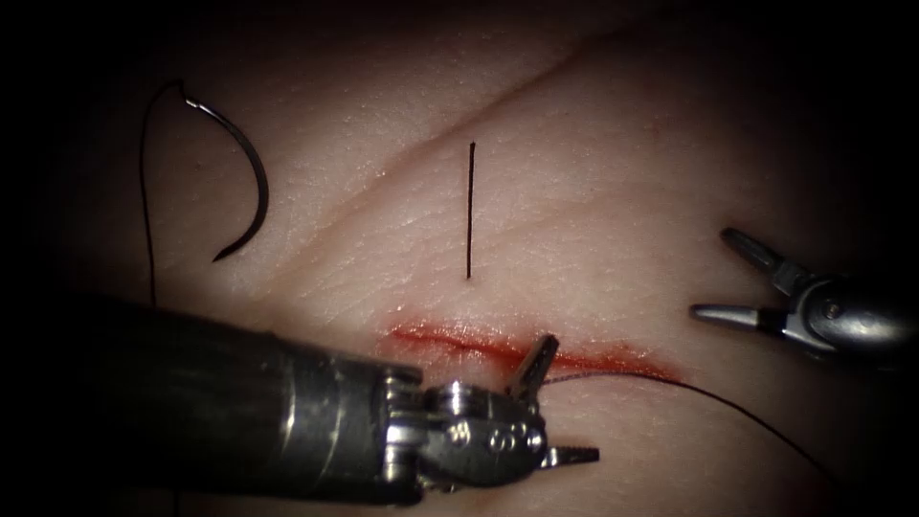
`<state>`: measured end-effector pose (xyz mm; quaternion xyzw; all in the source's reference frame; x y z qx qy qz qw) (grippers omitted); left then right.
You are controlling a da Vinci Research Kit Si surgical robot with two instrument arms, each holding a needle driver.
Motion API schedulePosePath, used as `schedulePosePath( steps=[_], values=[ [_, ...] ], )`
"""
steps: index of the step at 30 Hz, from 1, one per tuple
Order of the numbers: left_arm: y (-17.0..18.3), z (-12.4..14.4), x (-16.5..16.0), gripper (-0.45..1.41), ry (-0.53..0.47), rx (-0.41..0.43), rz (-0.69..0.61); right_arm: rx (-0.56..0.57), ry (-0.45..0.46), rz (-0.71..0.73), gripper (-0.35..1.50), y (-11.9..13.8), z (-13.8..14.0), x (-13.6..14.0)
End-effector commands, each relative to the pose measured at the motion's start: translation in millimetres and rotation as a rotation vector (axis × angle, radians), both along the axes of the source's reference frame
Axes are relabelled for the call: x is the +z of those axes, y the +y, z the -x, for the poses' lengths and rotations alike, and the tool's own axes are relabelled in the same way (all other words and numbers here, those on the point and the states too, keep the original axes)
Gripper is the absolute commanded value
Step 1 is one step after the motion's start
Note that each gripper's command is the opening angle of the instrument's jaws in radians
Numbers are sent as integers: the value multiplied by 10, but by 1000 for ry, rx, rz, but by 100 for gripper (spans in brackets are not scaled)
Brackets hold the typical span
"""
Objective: Wound Closure
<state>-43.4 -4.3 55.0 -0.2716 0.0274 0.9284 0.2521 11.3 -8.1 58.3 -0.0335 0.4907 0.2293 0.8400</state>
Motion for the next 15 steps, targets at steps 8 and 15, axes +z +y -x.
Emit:
schedulePosePath(
  steps=[8,15],
  values=[
    [2,14,3,84,15,18,7,-9,-3,3,120,-7,-7,6],
    [3,10,-15,79,-1,31,3,-10,-9,1,118,-6,-11,7]
  ],
)
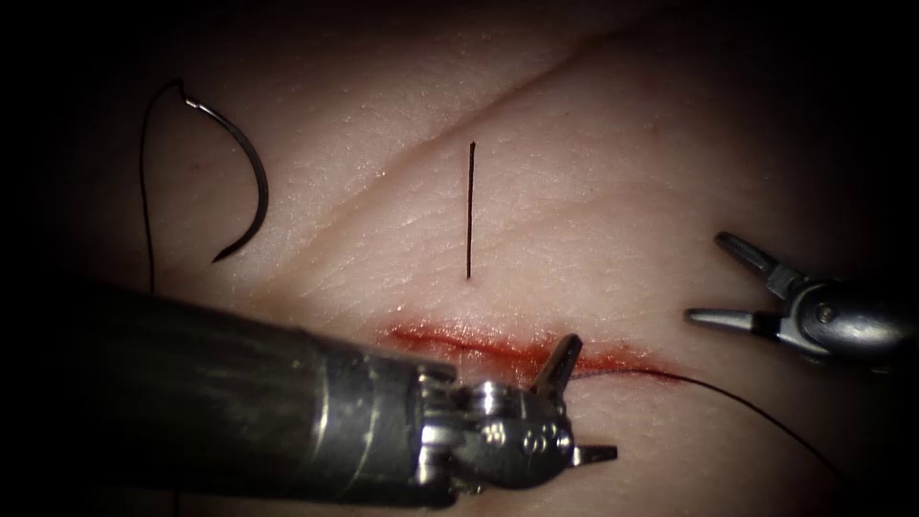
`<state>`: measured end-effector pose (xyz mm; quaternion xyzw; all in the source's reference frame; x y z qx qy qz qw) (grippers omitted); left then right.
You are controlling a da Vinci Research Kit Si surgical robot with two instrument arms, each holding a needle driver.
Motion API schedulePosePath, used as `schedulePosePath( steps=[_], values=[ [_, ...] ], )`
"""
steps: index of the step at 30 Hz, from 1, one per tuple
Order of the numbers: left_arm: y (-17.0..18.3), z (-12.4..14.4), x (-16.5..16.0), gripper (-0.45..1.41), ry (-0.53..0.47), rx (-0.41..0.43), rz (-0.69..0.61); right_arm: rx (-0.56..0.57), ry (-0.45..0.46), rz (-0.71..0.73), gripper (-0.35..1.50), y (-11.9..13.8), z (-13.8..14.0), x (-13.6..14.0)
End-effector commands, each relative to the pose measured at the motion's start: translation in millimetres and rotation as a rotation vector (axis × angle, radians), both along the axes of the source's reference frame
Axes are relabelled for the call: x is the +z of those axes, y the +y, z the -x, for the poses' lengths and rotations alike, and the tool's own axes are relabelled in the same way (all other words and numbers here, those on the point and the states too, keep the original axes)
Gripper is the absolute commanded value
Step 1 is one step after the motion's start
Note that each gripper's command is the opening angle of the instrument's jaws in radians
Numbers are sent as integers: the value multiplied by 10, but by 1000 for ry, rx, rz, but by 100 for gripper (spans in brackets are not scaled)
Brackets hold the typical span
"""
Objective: Wound Closure
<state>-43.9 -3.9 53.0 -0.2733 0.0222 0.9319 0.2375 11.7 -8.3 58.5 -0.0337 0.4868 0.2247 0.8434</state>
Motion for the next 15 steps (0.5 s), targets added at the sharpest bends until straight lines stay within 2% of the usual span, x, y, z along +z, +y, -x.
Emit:
schedulePosePath(
  steps=[1,2,3,5,9,10,13,15],
  values=[
    [0,5,3,71,2,5,12,0,1,-2,118,-5,-8,5],
    [1,5,2,63,-1,6,18,-2,-1,-3,118,-5,-9,5],
    [2,6,0,36,-4,2,27,1,-4,-2,118,-5,-10,5],
    [6,8,0,9,-4,1,32,-3,-3,-3,116,-5,-11,5],
    [12,7,9,6,-5,1,45,-5,-3,-10,115,-7,-11,5],
    [13,6,12,-13,-5,1,45,-3,-1,-14,115,-7,-11,5],
    [13,5,9,-45,-4,6,47,-5,-3,-15,113,-8,-11,5],
    [13,1,2,-45,-3,23,53,-6,-1,-16,113,-7,-11,5]
  ],
)
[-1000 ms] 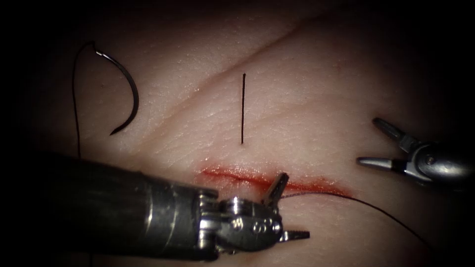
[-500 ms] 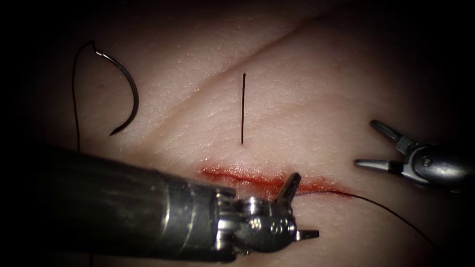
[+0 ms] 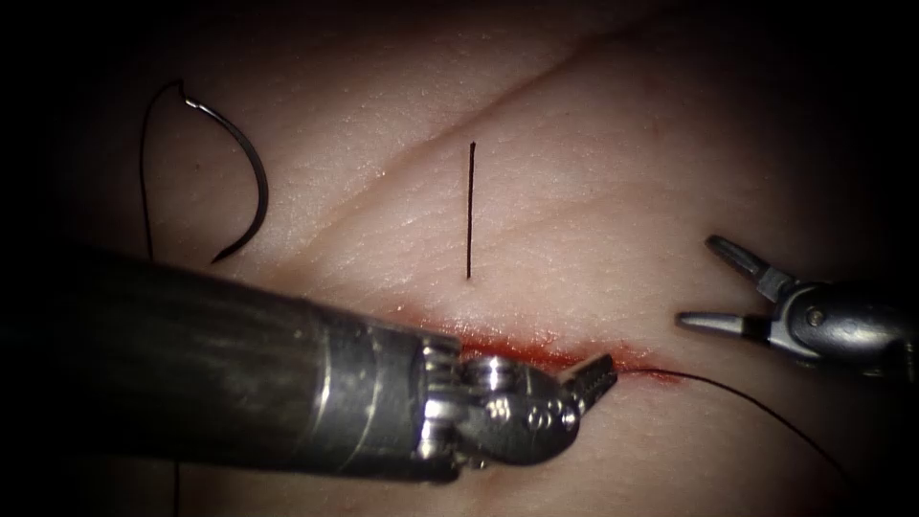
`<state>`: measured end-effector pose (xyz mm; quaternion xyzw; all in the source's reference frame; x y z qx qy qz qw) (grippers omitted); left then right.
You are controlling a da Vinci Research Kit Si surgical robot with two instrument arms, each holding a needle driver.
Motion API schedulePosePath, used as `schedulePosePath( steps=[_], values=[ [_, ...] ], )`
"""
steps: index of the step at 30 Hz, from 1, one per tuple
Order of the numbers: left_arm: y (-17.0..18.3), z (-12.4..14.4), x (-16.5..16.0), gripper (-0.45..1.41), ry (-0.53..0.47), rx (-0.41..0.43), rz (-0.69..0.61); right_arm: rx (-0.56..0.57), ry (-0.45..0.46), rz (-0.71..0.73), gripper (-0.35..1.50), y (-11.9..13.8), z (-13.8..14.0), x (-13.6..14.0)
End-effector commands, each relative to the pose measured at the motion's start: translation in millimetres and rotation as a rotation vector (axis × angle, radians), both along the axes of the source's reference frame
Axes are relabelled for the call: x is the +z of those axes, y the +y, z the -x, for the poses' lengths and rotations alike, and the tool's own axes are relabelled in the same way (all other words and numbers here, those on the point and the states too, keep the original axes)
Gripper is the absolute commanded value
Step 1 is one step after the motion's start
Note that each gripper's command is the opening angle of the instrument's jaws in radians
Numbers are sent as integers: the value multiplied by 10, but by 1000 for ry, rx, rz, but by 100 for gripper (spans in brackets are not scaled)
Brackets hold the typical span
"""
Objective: Wound Closure
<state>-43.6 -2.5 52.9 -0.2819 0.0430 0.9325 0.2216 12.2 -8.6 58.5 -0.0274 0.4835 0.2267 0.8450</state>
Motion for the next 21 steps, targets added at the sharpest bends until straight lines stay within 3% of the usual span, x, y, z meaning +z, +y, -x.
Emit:
schedulePosePath(
  steps=[1,11,15,19,21],
  values=[
    [-1,2,0,-45,0,11,3,0,5,-6,113,-4,-7,5],
    [10,-19,-30,-45,-72,47,63,1,5,-13,113,-2,-7,8],
    [11,-30,-36,-45,-180,97,104,-13,32,-13,113,-4,-10,6],
    [3,-56,-28,-45,-350,222,147,-53,110,1,113,-10,-19,2],
    [-3,-76,-22,-45,-432,278,157,-136,171,12,108,-22,-33,2]
  ],
)
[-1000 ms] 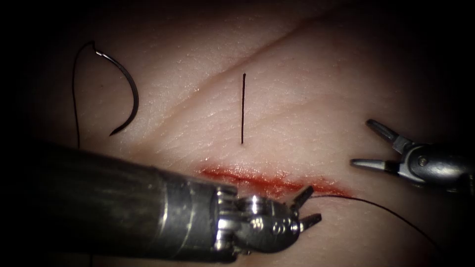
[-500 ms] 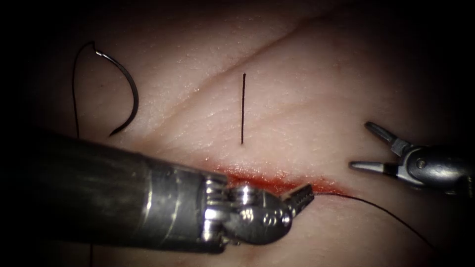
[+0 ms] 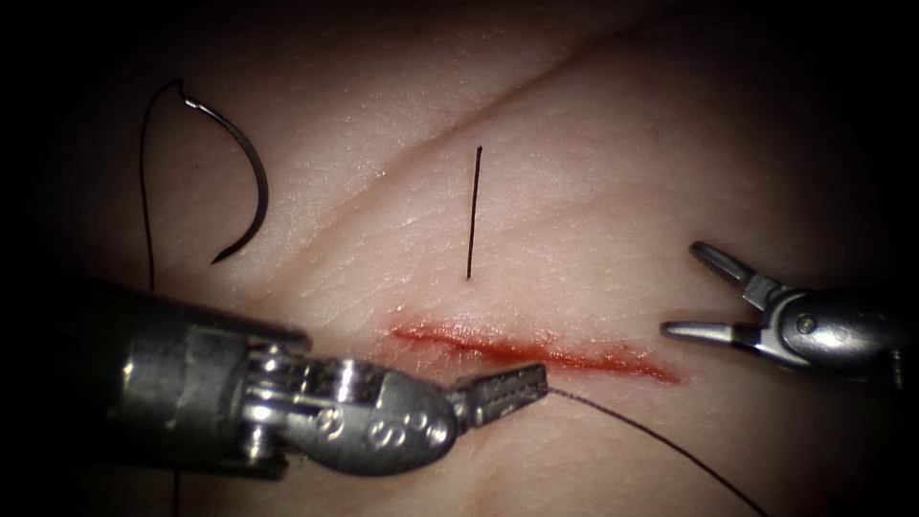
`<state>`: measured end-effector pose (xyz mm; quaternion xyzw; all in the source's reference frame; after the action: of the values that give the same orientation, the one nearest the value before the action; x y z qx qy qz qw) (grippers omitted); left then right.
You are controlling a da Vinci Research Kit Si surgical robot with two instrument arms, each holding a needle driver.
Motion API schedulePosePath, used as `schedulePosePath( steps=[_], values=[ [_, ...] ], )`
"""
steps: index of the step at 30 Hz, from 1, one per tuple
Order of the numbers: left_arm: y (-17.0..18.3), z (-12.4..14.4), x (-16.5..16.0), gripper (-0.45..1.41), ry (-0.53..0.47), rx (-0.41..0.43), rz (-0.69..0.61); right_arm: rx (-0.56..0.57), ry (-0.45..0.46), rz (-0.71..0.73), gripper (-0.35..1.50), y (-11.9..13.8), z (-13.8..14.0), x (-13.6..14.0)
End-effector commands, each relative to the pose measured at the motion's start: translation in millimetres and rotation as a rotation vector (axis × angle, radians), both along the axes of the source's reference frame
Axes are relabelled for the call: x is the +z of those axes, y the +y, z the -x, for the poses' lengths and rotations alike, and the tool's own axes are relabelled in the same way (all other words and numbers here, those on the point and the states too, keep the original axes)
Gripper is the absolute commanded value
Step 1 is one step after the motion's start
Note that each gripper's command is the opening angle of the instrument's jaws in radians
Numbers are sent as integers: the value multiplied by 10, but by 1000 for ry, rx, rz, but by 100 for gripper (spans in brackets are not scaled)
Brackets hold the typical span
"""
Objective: Wound Closure
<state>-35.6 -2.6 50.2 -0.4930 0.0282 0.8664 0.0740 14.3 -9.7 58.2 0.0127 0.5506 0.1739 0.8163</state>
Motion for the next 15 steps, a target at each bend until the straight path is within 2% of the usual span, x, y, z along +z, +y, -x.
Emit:
schedulePosePath(
  steps=[1,8,15],
  values=[
    [-3,-1,6,-45,-24,18,5,-47,30,-8,104,-15,-18,4],
    [-12,-29,16,-45,-229,164,13,-209,93,17,104,-46,-68,5],
    [-13,-37,32,-45,-386,263,-12,-234,144,43,111,-60,-103,10]
  ],
)
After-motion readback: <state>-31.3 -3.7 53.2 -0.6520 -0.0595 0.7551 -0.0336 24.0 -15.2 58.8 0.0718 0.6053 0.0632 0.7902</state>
